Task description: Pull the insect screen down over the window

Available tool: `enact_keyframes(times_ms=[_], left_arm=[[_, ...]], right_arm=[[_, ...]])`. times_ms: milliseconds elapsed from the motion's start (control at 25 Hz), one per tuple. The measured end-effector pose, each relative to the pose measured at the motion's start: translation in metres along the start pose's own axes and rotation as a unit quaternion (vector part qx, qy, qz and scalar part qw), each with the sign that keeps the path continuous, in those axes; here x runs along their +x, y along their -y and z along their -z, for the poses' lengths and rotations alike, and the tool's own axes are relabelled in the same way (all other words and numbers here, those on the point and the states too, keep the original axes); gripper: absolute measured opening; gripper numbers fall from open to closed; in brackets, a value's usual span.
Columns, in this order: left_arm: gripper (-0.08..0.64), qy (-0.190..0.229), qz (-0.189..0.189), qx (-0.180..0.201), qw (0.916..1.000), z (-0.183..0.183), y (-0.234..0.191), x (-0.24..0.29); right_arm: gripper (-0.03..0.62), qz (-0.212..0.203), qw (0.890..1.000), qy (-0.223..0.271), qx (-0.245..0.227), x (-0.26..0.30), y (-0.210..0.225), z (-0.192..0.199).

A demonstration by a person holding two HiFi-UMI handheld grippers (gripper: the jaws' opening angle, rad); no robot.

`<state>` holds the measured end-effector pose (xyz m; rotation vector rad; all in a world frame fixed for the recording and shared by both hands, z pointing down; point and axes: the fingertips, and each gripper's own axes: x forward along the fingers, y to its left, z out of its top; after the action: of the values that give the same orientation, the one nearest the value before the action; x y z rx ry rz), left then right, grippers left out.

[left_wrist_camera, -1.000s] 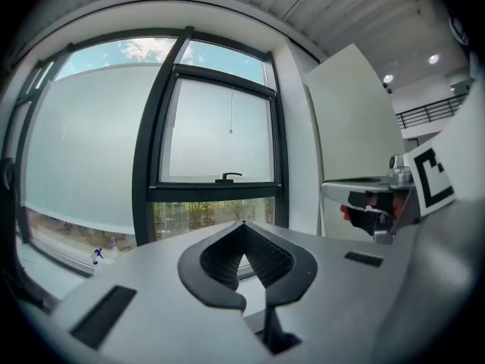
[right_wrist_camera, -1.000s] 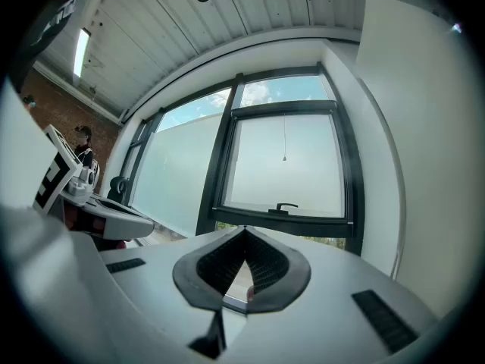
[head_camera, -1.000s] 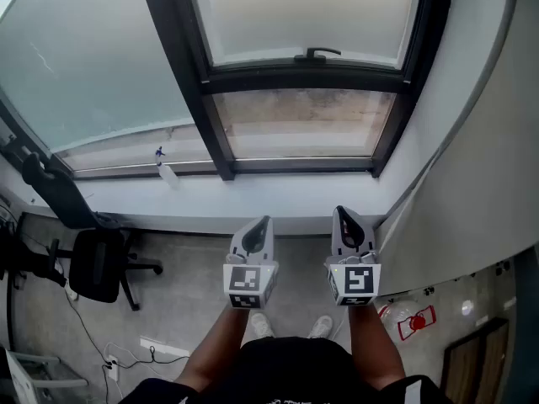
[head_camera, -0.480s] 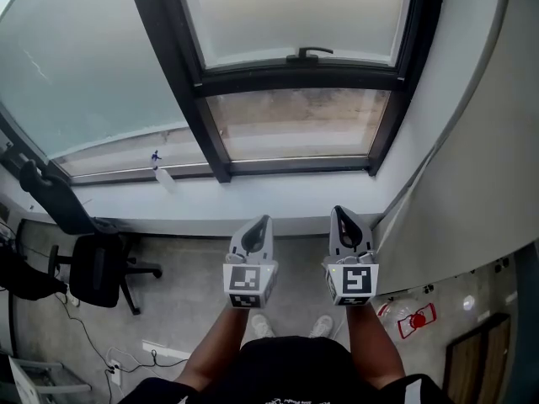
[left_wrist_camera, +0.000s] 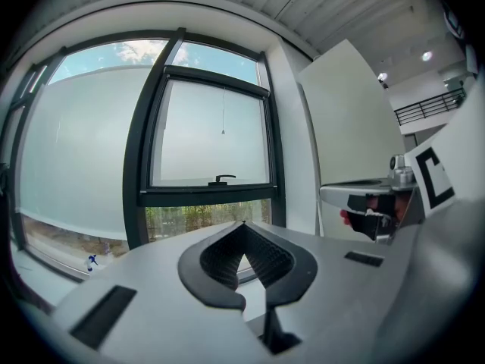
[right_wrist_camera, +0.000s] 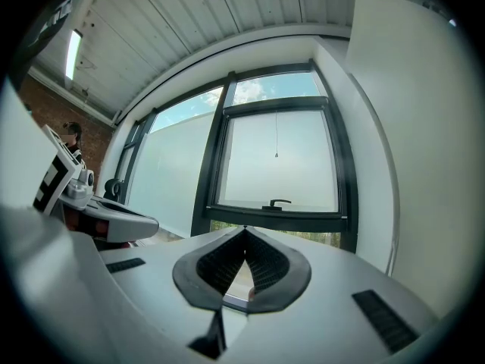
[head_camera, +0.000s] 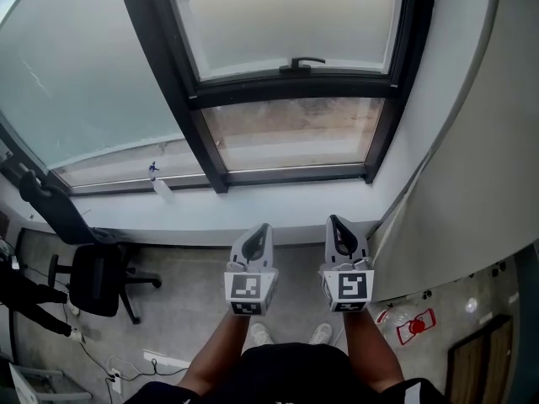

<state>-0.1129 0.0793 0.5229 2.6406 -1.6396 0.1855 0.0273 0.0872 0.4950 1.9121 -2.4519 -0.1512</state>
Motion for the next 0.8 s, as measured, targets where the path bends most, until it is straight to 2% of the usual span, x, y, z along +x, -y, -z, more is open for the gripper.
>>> enact_keyframes(times_ms=[680,800], left_arm=[[-0.005,0.005,-0.030,0.014,0.9994,-0.010,0.043,0.038],[-0.005,0.000,-0.044,-0.003,0.9990,-0.007,0.042,0.043]], right_arm=[[-0.005,-0.023,1.000,-0.010,-0.007,0.003,0.058,0.002],[-0.005,-0.033,0.999,-0.008,-0.004,0.003,0.063,-0.004]])
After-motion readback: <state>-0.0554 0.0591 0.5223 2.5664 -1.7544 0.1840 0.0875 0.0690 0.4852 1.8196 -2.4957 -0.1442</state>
